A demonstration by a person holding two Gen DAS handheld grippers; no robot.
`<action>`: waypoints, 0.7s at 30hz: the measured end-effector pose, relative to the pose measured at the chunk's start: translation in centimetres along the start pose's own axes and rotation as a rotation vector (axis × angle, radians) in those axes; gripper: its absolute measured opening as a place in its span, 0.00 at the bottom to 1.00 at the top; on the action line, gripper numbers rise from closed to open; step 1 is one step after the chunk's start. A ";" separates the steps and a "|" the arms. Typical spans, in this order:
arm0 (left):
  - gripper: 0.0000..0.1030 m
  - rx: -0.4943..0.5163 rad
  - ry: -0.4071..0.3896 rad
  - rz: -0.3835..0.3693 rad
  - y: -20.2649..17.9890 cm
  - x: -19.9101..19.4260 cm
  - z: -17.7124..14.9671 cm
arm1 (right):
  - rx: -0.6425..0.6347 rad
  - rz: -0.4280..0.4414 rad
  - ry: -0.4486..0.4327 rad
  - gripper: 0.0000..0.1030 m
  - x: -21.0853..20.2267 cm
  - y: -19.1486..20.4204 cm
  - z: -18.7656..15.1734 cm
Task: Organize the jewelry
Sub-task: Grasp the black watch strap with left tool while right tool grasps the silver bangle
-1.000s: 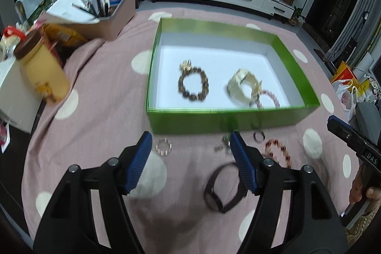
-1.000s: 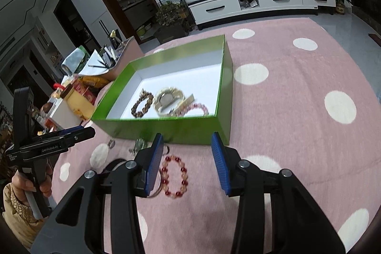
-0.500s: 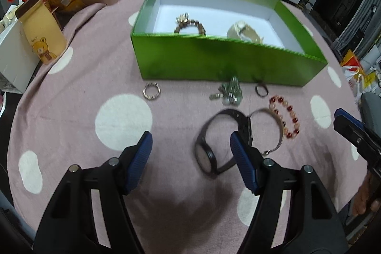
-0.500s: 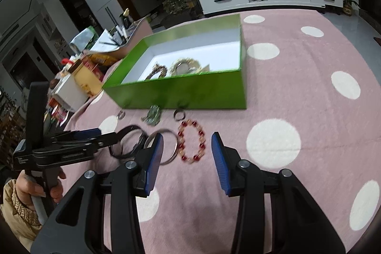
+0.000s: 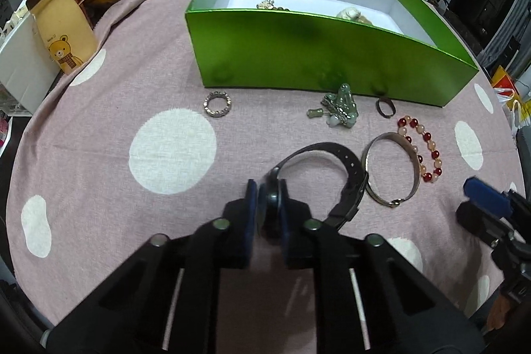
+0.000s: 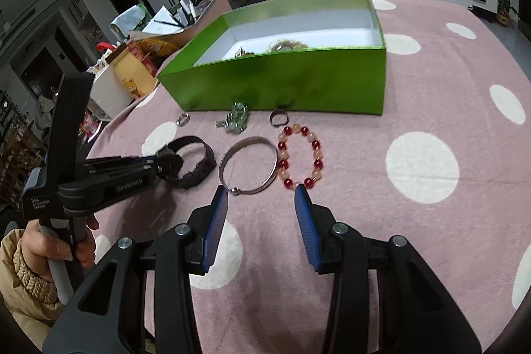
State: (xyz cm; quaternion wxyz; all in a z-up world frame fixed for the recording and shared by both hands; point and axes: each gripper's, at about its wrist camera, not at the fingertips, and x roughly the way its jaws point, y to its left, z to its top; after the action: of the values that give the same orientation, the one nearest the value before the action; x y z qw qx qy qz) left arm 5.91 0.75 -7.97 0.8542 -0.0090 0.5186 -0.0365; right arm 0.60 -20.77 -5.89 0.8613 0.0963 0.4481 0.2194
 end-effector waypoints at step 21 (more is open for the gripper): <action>0.07 -0.010 -0.114 -0.013 2.7 -3.1 0.0 | 0.017 -0.061 0.053 0.25 4.9 0.5 2.0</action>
State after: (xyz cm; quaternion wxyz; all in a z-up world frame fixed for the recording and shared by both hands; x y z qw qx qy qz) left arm 4.58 3.66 -5.35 0.8820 -0.0186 0.4693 -0.0388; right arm 4.57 -17.98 -8.12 0.8546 0.0843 0.4753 0.1915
